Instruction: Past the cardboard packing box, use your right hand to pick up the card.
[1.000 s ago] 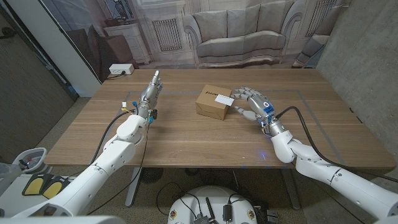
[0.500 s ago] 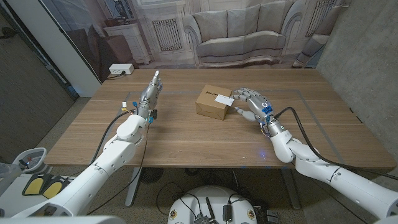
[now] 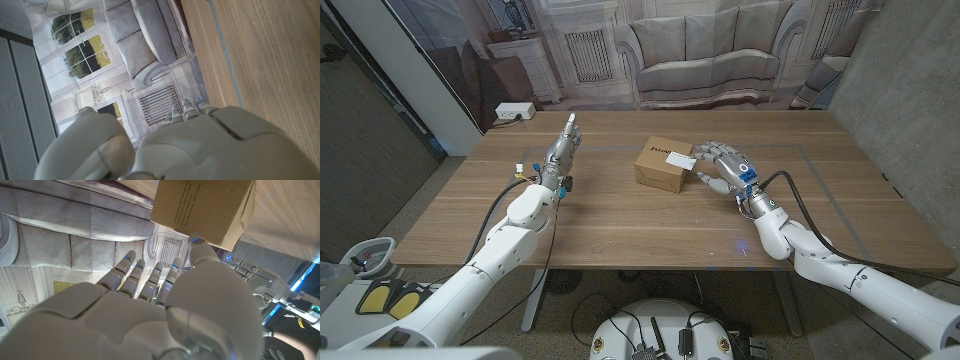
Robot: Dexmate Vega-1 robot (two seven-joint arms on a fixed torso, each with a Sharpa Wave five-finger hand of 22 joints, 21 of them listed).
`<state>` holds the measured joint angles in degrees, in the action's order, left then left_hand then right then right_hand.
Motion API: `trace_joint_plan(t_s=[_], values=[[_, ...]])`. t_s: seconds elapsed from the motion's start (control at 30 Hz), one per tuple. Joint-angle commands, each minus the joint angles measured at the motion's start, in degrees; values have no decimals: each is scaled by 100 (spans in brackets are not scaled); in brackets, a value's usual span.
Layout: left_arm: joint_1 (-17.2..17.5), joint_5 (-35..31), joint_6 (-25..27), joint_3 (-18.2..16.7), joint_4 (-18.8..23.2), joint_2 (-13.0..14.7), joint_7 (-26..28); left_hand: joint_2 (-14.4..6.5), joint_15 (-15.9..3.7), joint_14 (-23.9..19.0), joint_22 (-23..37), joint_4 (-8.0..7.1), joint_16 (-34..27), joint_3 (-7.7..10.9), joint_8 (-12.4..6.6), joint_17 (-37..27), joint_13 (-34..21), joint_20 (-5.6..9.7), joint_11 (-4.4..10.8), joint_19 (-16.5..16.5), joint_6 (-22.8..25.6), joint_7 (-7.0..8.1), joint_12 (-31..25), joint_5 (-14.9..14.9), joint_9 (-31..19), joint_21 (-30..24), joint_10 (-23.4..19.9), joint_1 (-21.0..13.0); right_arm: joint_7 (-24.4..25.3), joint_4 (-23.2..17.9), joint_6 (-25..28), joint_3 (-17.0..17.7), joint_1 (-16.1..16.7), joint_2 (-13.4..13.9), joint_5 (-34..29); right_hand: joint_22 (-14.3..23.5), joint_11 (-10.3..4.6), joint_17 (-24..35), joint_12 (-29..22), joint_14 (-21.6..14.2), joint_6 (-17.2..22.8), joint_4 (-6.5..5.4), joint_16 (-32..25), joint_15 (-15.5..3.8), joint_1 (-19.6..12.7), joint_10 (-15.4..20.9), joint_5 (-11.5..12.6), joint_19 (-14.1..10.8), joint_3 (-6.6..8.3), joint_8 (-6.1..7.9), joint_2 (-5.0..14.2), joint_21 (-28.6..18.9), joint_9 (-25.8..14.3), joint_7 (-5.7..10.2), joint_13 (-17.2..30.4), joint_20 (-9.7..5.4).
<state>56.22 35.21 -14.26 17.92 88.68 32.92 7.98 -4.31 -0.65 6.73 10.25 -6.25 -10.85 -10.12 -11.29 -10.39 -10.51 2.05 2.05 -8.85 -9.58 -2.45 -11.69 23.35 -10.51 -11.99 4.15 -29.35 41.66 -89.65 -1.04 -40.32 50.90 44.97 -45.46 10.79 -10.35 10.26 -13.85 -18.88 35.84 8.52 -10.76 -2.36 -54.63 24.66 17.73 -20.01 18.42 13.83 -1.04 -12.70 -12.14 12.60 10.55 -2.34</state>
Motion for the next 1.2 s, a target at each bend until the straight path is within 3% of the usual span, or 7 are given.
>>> trace_joint_plan(t_s=[0.03, 1.2], values=[[-24, 28, 8, 16, -32, -42, -13, -25, 12, 26, 34, 4, -2, -59, 8, -20, -21, 77, 9, -52, -2, 20, -8, 38, -14, 20, -16, -45, 34, 131, 26, -89, -87, -47, -14, 19, -4, 21, 7, -70, 47, -36, -13, -521, -21, 48, 3, -71, 11, -3, 32, -43, -11, 13, 14, -506], [183, 265, -146, -105, 8, -88, -77, -51, 24, 11, 33, 5, -2, -106, 8, -20, -21, 77, 4, -40, 8, 3, -10, 37, -16, 16, -39, -62, 88, 435, 14, -327, -356, -191, -62, 20, -28, 28, 32, -98, 60, -81, -8, -527, 29, 51, -10, -103, -31, -37, 27, -40, -15, 13, 16, -495]])
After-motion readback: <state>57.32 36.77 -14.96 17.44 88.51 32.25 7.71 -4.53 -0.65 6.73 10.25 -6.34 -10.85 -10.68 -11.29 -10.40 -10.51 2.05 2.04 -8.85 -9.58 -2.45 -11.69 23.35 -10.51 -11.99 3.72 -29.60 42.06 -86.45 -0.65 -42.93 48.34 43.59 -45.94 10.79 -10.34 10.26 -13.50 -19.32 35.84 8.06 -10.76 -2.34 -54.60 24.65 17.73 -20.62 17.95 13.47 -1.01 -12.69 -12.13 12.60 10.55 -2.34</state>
